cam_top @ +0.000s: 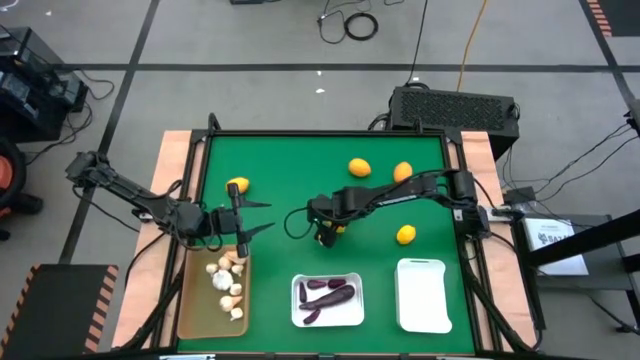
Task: Sort produce into baskets
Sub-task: Put the lemon into the right white bin
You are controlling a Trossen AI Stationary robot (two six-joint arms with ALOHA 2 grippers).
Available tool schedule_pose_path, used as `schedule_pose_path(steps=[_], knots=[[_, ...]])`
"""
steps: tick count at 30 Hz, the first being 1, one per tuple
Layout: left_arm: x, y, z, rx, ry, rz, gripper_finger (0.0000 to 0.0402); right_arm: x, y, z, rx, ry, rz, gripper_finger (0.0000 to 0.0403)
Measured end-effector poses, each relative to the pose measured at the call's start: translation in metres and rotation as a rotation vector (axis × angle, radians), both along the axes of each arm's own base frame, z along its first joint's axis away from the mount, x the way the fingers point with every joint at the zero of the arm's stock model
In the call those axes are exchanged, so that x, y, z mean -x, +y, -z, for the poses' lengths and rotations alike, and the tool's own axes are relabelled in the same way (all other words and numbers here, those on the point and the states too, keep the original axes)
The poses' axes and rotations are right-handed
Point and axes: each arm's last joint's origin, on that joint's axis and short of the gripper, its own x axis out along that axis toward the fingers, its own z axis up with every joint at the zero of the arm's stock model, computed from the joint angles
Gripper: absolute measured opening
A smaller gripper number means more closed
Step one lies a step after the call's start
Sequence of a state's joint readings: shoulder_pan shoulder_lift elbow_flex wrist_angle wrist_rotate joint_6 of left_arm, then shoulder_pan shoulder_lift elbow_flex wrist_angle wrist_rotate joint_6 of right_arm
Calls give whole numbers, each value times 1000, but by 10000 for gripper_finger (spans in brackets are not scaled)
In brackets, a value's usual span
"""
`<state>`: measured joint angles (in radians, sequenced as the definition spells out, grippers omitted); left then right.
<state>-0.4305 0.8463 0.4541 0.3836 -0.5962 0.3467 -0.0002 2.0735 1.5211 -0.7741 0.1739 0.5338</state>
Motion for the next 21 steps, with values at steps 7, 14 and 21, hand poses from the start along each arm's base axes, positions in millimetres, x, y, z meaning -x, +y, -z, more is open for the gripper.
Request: schedule_pose_path(steps=[7, 14, 21], knots=[[0, 0, 1, 25, 1, 19, 223, 0, 0, 14, 8, 53, 8, 329], [0, 0, 1, 46, 3, 22, 223, 4, 0, 13, -4, 85, 27, 270], [0, 0, 2, 45, 10, 22, 223, 6, 3, -2, -30, 128, 16, 207]])
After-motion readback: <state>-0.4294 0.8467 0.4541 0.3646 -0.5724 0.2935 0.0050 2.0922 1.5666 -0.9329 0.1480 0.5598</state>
